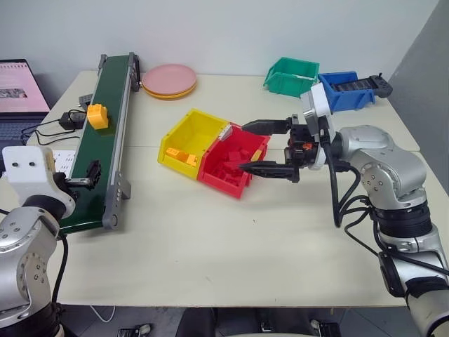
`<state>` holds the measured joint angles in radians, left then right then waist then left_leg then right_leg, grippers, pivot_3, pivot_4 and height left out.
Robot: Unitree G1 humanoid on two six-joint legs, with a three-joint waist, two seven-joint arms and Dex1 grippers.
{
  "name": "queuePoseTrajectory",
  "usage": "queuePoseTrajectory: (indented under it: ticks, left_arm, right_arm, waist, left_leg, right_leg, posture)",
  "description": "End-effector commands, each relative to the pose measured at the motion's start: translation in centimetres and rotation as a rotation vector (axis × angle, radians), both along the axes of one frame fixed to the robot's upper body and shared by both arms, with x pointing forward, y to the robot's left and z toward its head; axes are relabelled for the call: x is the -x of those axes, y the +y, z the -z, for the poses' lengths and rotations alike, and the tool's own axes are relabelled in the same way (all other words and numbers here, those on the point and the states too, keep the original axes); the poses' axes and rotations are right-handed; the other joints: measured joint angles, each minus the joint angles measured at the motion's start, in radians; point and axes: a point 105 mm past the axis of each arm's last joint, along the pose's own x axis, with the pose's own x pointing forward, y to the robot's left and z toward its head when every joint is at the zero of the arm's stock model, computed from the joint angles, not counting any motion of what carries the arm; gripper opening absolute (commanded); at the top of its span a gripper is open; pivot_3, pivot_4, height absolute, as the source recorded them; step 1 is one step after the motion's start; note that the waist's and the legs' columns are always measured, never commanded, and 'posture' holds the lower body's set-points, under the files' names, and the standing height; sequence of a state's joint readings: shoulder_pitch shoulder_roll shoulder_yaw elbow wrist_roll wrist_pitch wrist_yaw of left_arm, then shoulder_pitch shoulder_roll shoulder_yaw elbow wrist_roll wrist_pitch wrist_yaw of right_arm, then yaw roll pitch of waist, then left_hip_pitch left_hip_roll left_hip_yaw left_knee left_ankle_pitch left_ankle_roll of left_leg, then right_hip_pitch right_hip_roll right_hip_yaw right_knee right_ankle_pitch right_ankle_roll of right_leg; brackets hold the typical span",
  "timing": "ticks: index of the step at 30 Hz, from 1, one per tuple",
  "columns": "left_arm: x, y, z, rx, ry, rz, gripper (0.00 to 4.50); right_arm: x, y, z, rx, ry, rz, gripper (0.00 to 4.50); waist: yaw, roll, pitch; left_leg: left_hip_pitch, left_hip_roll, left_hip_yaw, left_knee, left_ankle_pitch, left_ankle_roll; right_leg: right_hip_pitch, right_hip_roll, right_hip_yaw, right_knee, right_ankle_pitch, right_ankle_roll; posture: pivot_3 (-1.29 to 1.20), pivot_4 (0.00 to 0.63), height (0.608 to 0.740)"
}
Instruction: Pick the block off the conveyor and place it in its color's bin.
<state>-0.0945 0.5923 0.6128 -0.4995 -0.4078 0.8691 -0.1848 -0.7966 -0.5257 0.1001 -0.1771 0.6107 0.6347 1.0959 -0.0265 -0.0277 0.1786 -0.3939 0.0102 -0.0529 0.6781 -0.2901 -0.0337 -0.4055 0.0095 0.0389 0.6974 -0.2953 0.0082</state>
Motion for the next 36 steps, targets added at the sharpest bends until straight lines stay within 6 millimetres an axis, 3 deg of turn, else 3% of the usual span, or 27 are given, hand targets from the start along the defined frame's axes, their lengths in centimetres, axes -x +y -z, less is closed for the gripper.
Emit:
queuePoseTrajectory:
  ticks: [1,7,16,26,29,36]
  left_arm:
    - [-0.3,-0.1,-0.7,-0.028,-0.018,-0.007,4.47]
    - [-0.8,0.0,-0.1,-0.010,0.008,-0.020,4.47]
    - [-0.5,2.1,1.7,0.053,0.089,-0.137,4.47]
    - [-2.3,1.3,3.1,0.113,0.129,-0.127,4.47]
    - [-2.5,0.7,3.3,0.104,0.127,-0.130,4.01]
    - [-0.4,-0.8,3.1,0.111,0.083,-0.165,2.61]
  right_arm:
    - [1.2,-0.2,-0.4,0.016,-0.040,-0.039,4.50]
    - [1.5,-0.2,-0.1,0.030,-0.041,-0.043,4.50]
    - [1.6,-0.4,0.1,0.039,-0.043,-0.038,4.50]
    - [1.7,-0.2,0.1,0.032,-0.036,-0.044,4.50]
    - [1.7,-0.3,0.0,0.032,-0.037,-0.045,4.50]
    - [1.5,-0.5,-0.3,0.031,-0.047,-0.031,4.50]
  waist:
    - [0.000,0.000,0.000]
    - [0.000,0.000,0.000]
    - [0.000,0.000,0.000]
    - [0.000,0.000,0.000]
    - [0.001,0.000,0.000]
    - [0.001,0.000,0.000]
  left_leg:
    - [0.000,0.000,0.000,0.000,0.000,0.000]
    - [0.000,0.000,0.000,0.000,0.000,0.000]
    - [0.000,0.000,0.000,0.000,0.000,0.000]
    - [0.000,0.000,0.000,0.000,0.000,0.000]
    - [0.000,0.000,-0.001,0.000,0.000,0.000]
    - [0.000,0.000,-0.001,0.000,0.000,0.000]
  right_leg:
    - [0.000,0.000,0.000,0.000,0.000,0.000]
    - [0.000,0.000,0.000,0.000,0.000,0.000]
    - [0.000,0.000,0.000,0.000,0.000,0.000]
    - [0.000,0.000,0.000,0.000,0.000,0.000]
    - [0.000,0.000,-0.001,0.000,0.000,0.000]
    - [0.000,0.000,0.000,0.000,0.000,0.000]
  posture:
    - [0.00,0.150,0.740]
    - [0.00,0.150,0.740]
    - [0.00,0.150,0.740]
    - [0.00,0.150,0.740]
    - [0.00,0.150,0.740]
    - [0.00,0.150,0.740]
